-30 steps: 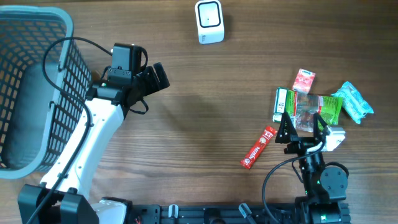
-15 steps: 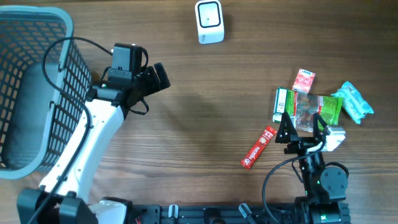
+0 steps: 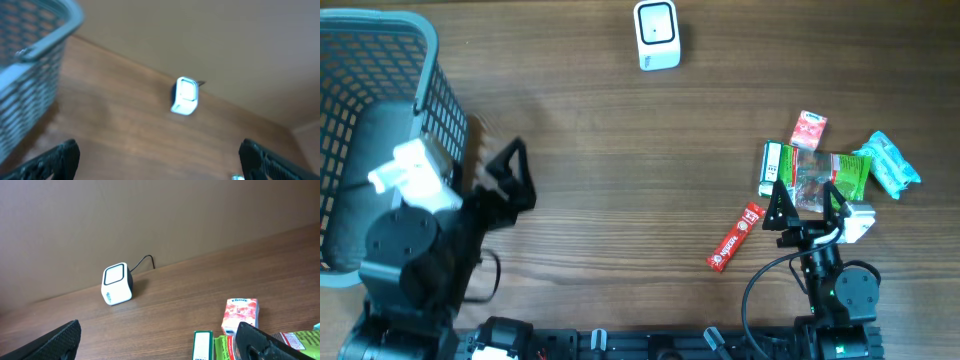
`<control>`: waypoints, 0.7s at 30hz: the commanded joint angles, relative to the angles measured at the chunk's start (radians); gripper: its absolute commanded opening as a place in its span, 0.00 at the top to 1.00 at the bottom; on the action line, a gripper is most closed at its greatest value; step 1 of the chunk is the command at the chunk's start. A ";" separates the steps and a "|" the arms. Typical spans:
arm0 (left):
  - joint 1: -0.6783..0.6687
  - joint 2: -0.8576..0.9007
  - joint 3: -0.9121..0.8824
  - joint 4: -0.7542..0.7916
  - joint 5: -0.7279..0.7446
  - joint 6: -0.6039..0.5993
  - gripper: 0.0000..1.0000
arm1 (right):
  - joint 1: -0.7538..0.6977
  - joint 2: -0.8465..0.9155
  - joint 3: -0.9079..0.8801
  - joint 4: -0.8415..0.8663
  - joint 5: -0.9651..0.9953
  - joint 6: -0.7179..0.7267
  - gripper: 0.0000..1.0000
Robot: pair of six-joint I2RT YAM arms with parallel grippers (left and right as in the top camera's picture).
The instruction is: Scan the item barcode
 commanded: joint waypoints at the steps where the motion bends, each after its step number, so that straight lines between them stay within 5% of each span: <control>1: 0.006 -0.053 -0.037 -0.058 -0.055 0.010 0.00 | 0.000 -0.003 -0.001 0.003 -0.016 0.006 0.00; 7: 0.135 -0.270 -0.277 0.042 0.042 -0.047 0.00 | 0.000 -0.003 -0.001 0.003 -0.016 0.007 0.00; 16: 0.297 -0.662 -0.750 0.801 0.279 -0.050 0.00 | 0.000 -0.003 -0.001 0.003 -0.016 0.007 0.00; 21: 0.300 -0.669 -0.869 0.933 0.294 -0.050 0.00 | 0.000 -0.003 -0.001 0.003 -0.016 0.007 0.00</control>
